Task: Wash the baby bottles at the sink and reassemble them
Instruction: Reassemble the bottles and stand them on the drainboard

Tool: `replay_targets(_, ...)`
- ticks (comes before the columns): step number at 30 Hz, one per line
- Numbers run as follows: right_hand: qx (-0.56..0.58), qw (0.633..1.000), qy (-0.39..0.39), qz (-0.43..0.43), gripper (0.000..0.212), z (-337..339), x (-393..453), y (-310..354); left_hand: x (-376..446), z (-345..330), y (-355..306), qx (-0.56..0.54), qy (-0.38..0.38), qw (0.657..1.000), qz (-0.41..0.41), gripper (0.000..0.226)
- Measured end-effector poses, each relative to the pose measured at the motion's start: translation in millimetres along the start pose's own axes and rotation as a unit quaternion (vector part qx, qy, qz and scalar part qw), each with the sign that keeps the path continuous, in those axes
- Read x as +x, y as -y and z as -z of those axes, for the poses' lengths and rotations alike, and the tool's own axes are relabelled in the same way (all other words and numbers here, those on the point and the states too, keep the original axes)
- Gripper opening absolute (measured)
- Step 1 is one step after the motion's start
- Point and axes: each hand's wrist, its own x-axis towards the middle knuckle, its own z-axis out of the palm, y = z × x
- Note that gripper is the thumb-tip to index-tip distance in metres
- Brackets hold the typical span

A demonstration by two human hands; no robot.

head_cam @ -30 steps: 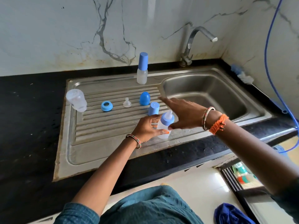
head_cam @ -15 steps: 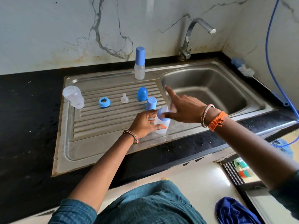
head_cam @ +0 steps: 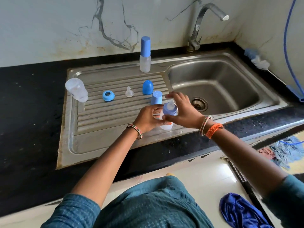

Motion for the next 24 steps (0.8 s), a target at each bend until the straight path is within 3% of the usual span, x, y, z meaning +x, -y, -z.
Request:
replay_targets(2,0.076,0.993,0.087,0.007,0.063,10.9,1.1,-4.2,1.3,1.2,1.2,-0.012,0.008,1.0,0.011,0.053)
replay_targets(3,0.074,0.994,0.074,0.01,0.059,12.9,1.2,-6.0,1.8,1.0,1.9,-0.02,0.013,1.0,0.018,0.055)
replay_targets(9,0.058,0.988,-0.141,-0.032,0.045,-11.0,-8.6,-7.3,-3.9,-9.3,2.4,-0.01,-0.04,0.999,0.008,0.061)
replay_targets(13,0.078,0.947,-0.298,-0.086,0.043,-46.0,-19.3,7.7,-15.4,-25.8,1.9,0.014,-0.14,0.99,-0.019,0.051)
replay_targets(16,0.093,0.919,-0.362,-0.128,0.04,-63.0,-21.2,23.0,-21.6,-34.6,-1.5,0.039,-0.206,0.977,-0.029,0.051)
replay_targets(19,0.088,0.927,-0.335,-0.141,0.041,-63.7,-24.7,24.6,-22.0,-33.4,-1.2,0.052,-0.203,0.977,-0.042,0.051)
replay_targets(21,0.209,0.935,-0.25,-0.14,0.044,-49.6,-29.5,9.8,-22.3,-30.7,1.8,0.07,-0.181,0.981,-0.03,0.056)
replay_targets(23,0.417,0.873,-0.201,-0.153,0.049,-23.2,-21.2,-7.1,-21.3,-26.9,3.0,0.072,-0.166,0.983,-0.024,0.061)
replay_targets(24,0.45,0.857,-0.2,-0.154,0.05,-11.7,-12.4,-18.0,-20.7,-26.5,3.3,0.063,-0.158,0.985,-0.027,0.063)
